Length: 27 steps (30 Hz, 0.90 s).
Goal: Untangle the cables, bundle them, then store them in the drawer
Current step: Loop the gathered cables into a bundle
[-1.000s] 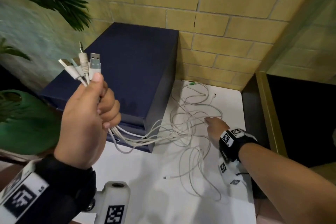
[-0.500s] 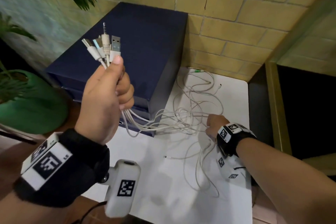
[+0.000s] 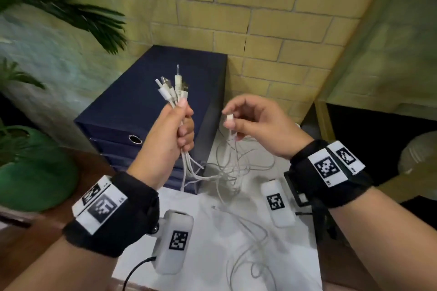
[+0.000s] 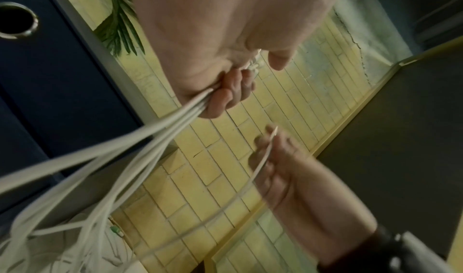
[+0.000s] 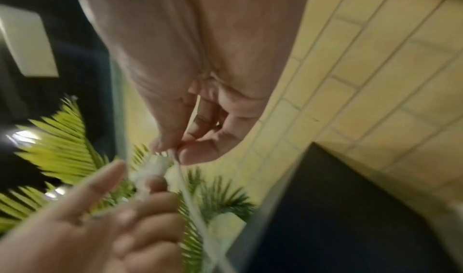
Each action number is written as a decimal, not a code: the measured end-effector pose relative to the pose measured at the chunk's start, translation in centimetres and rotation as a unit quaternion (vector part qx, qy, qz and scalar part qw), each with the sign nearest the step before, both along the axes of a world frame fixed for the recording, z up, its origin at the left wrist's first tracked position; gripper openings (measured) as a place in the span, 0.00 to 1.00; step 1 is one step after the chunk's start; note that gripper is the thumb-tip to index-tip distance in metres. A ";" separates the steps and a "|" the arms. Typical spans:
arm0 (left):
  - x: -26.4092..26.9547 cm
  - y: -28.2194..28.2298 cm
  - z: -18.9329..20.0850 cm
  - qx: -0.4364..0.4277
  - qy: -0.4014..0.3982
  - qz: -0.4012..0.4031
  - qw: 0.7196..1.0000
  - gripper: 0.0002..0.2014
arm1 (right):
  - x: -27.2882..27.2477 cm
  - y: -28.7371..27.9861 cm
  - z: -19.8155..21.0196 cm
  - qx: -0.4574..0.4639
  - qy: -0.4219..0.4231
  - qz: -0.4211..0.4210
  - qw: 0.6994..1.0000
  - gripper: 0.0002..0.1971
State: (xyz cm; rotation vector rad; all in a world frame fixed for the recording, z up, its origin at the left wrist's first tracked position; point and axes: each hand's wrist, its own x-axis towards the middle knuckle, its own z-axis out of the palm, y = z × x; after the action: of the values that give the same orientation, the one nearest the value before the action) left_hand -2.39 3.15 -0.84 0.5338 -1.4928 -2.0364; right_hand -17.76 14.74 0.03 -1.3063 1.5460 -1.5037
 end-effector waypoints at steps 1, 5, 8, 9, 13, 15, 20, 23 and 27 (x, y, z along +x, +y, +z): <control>-0.1 0.3 0.1 0.001 0.003 -0.013 1.000 0.16 | 0.8 -0.2 1.6 -0.023 -0.006 0.019 1.000 0.12; 0.0 1.7 0.2 -0.050 -0.006 -0.050 0.997 0.28 | 2.6 -1.3 5.3 -0.079 0.039 0.049 0.995 0.12; 0.1 2.8 0.5 -0.096 -0.033 -0.049 0.994 0.28 | 3.1 -2.1 6.1 -0.074 0.105 0.017 0.992 0.11; 0.2 3.0 0.6 -0.106 -0.046 -0.038 0.993 0.24 | 3.3 -2.2 6.2 -0.073 0.136 0.000 0.988 0.11; 0.6 3.4 0.9 -0.128 -0.076 -0.017 0.989 0.13 | 3.5 -2.4 6.2 -0.078 0.233 -0.080 0.966 0.10; 0.8 3.5 1.1 -0.139 -0.080 -0.016 0.987 0.14 | 3.7 -2.3 6.2 -0.068 0.241 -0.096 0.963 0.10; 0.9 3.9 1.3 -0.143 -0.080 -0.013 0.986 0.15 | 3.7 -2.1 5.7 -0.073 0.289 -0.118 0.947 0.13; 0.8 4.1 1.4 -0.145 -0.076 -0.010 0.987 0.15 | 3.8 -2.0 5.4 -0.100 0.315 -0.149 0.932 0.12; 0.6 4.1 1.5 -0.138 -0.075 -0.022 0.987 0.16 | 3.9 -1.6 5.4 -0.123 0.354 -0.165 0.912 0.11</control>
State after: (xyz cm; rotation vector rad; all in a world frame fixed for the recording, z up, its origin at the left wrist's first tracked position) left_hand -1.76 7.29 0.66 0.5524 -1.8558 -1.8124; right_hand -13.84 13.13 5.44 -1.9657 2.1649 -1.5439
